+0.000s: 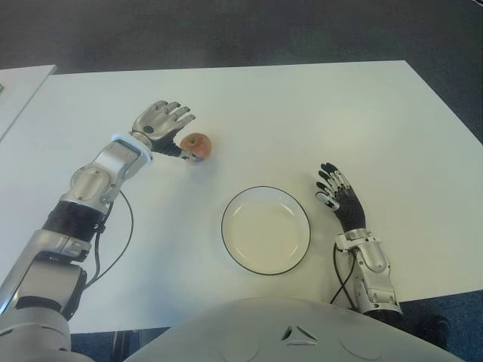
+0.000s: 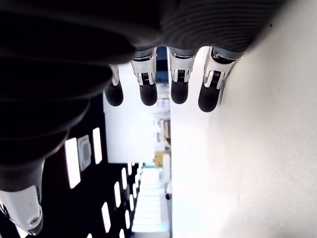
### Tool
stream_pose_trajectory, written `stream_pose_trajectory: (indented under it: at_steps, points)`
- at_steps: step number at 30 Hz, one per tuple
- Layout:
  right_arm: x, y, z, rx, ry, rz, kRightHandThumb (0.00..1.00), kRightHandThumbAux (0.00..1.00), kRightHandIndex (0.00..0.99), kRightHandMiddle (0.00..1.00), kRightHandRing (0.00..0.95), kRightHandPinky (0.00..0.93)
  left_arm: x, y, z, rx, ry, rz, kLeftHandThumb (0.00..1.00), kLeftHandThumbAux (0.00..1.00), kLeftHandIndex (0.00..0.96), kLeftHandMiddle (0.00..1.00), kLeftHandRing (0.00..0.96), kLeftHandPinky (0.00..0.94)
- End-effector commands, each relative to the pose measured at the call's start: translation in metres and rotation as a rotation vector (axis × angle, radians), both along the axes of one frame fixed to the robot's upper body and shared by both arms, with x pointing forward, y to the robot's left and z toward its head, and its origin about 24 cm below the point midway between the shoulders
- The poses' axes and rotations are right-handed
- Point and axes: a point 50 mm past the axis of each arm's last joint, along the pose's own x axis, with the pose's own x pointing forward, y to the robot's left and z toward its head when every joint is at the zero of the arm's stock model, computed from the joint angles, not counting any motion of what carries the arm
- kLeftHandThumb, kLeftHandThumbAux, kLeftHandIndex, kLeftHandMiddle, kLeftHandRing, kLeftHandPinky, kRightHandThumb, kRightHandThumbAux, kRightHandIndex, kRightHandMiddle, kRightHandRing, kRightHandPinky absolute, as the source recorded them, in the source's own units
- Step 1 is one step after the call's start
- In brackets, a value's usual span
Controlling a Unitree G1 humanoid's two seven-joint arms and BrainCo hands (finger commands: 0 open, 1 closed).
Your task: Put the apples into the plate.
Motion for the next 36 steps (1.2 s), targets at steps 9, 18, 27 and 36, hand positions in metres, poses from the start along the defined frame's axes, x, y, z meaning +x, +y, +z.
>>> stream_pose_trajectory:
  at_steps: [9,18,27,36]
  points:
    - [-0.024,-0.002,-0.024,0.004,0.152,-0.042,0.154,0.636,0.079,0.088,0.074,0.124,0.008,0.008,-0.025,0.025,0.096,0.034,0.293,0.227,0.000,0.000,0.000,0.022]
    - [-0.026,-0.004,-0.024,0.002,0.156,-0.045,0.152,0.635,0.078,0.091,0.076,0.113,0.007,0.008,-0.040,0.002,0.155,0.050,0.295,0.233,0.000,0.000,0.000,0.033]
    - [-0.027,-0.005,-0.024,0.006,0.153,-0.052,0.159,0.625,0.079,0.087,0.064,0.091,0.007,0.006,-0.048,-0.032,0.185,0.070,0.303,0.235,0.000,0.000,0.000,0.026]
    - [-0.028,-0.005,-0.023,0.008,0.149,-0.052,0.190,0.627,0.084,0.087,0.059,0.088,0.008,0.006,-0.055,-0.030,0.198,0.086,0.307,0.224,0.000,0.000,0.000,0.009]
